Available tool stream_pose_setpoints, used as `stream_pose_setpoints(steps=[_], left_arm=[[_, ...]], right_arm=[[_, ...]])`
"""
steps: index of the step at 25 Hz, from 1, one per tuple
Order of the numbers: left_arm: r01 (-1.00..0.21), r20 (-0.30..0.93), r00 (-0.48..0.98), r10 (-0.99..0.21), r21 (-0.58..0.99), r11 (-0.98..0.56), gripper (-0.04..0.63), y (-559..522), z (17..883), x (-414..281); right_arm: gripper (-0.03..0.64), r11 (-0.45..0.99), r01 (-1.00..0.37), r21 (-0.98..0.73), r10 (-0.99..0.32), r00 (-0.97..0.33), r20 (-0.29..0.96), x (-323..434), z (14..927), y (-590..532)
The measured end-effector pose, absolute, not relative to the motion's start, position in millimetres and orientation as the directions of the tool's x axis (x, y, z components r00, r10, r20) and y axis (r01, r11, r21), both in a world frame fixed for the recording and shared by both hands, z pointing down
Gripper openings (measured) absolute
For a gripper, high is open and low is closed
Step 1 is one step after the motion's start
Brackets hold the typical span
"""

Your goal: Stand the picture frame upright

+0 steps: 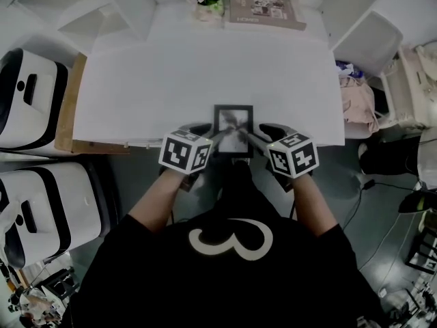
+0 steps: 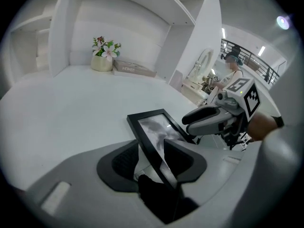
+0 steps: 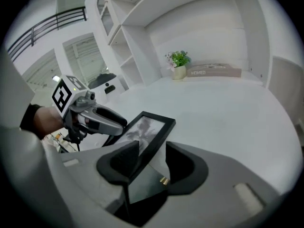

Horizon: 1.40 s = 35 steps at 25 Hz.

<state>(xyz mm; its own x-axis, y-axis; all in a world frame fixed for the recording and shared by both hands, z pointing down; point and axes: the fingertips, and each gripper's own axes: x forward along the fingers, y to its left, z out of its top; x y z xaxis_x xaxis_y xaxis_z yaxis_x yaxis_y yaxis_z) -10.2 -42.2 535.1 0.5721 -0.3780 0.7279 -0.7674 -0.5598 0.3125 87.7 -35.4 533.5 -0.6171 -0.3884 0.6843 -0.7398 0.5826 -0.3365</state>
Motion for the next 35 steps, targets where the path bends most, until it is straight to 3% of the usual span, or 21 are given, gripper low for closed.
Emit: stream_pose_setpoints(steps=[5,11,17,21,26,31,35], left_arm=[[-0.68,0.634,0.711,-0.305,0.506,-0.531,0.22,-17.0,524.2,-13.4],[-0.473,0.418,0.88,-0.227,0.822,-0.318,0.288,11.0,526.2,-12.0],[-0.326,0.292,0.94,-0.177,0.923,-0.204,0.291,12.9,537.4,-4.4],[-0.328,0.302,0.94,-0.159,0.928,-0.177,0.291,5.5,548.0,-2.5],[-0.301,0.282,0.951,-0.13,0.941,-0.158,0.22,0.7,554.6,1.3],[-0.26,0.247,0.963,-0.106,0.956,-0.132,0.125,-0.4,554.6,3.1],[-0.251,0.24,0.966,-0.096,0.96,-0.126,0.097,0.1,556.0,2.9]], right_arm=[[0.22,0.497,-0.65,-0.575,-0.33,-0.754,0.567,87.6,521.0,-10.4],[0.244,0.339,-0.55,-0.763,-0.304,-0.832,0.464,92.1,533.3,10.6],[0.244,0.194,-0.456,-0.869,-0.296,-0.871,0.391,88.9,549.6,9.4],[0.244,0.155,-0.414,-0.897,-0.271,-0.891,0.364,82.7,555.7,4.3],[0.22,0.137,-0.339,-0.931,-0.231,-0.925,0.302,70.7,557.4,0.2],[0.134,0.093,-0.326,-0.941,-0.228,-0.927,0.298,70.2,562.4,-2.0],[0.1,0.115,-0.261,-0.958,-0.219,-0.948,0.232,66.7,556.2,-4.5]])
